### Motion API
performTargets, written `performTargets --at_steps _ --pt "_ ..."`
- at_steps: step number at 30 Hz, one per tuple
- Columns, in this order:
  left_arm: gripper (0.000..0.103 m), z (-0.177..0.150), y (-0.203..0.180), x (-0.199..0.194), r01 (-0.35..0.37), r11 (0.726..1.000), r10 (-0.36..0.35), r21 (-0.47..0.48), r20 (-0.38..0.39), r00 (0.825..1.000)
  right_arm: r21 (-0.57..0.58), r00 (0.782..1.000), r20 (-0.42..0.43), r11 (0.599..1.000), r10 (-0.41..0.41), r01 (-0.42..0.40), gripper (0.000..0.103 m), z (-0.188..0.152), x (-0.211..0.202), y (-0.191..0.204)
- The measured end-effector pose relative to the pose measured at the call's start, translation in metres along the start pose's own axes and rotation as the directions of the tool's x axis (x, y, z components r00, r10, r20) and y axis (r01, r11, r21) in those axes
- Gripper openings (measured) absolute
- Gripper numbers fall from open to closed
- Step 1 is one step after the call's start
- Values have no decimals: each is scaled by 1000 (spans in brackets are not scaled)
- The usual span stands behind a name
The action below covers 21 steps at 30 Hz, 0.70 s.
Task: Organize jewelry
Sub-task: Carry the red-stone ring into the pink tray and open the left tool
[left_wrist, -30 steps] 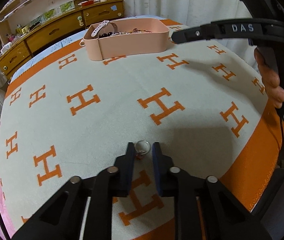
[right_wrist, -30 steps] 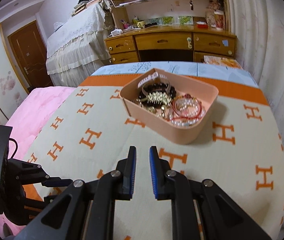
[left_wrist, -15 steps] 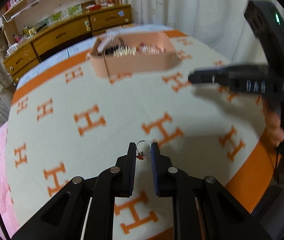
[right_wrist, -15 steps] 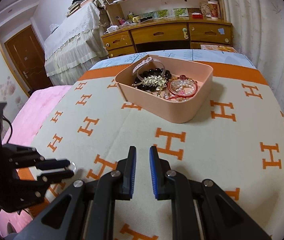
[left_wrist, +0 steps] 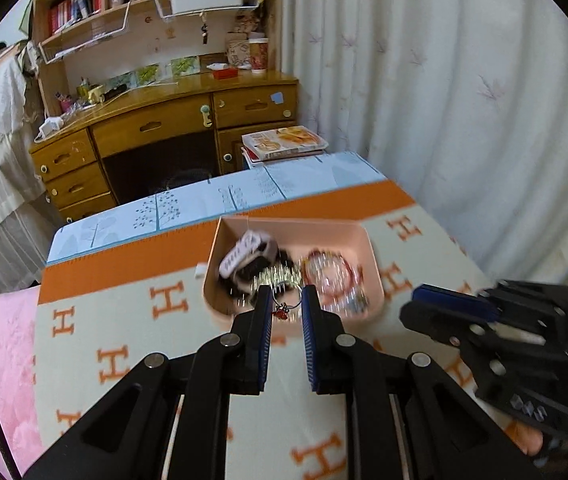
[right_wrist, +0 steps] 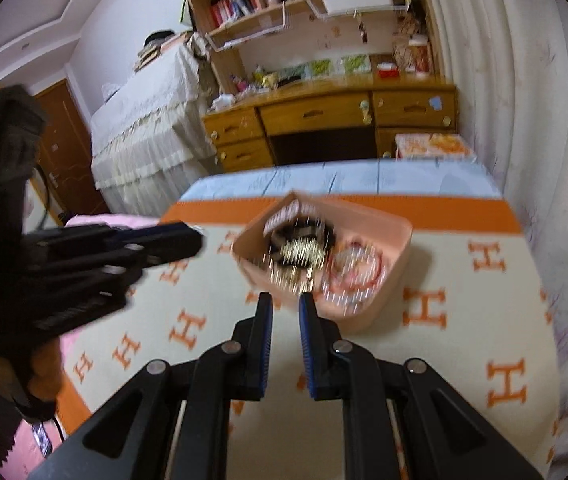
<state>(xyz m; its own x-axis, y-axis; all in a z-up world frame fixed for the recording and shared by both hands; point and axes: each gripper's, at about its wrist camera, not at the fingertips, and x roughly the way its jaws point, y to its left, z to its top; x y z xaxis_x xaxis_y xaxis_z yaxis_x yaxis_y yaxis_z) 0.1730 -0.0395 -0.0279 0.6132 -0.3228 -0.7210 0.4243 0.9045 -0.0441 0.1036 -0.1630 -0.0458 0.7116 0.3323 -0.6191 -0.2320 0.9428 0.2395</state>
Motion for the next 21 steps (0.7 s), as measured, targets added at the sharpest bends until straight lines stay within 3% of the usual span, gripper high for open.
performTargets --at_steps 8,10,11,12,14,19,21 --pt "14 21 3 33 -27 997 25 -74 -27 999 49 998 15 997 -64 64 14 22 13 -9" --pt "25 22 4 32 -24 996 22 -82 -25 999 53 998 13 997 -60 59 14 21 14 -9" --pt "37 21 5 30 -30 996 28 -82 -18 999 53 998 12 997 -60 59 14 21 14 -9" --pt "56 20 6 28 -34 996 33 -81 -11 999 52 998 13 997 -61 61 14 20 14 -9" --pt "79 18 7 22 -49 995 50 -84 13 999 48 998 12 997 -66 65 14 18 14 -7" --pt "82 14 11 10 -68 992 71 -102 24 997 54 998 8 997 -64 64 14 13 10 -4" --pt "91 9 13 4 -77 990 79 -117 13 997 54 998 8 996 -65 64 14 8 7 -2"
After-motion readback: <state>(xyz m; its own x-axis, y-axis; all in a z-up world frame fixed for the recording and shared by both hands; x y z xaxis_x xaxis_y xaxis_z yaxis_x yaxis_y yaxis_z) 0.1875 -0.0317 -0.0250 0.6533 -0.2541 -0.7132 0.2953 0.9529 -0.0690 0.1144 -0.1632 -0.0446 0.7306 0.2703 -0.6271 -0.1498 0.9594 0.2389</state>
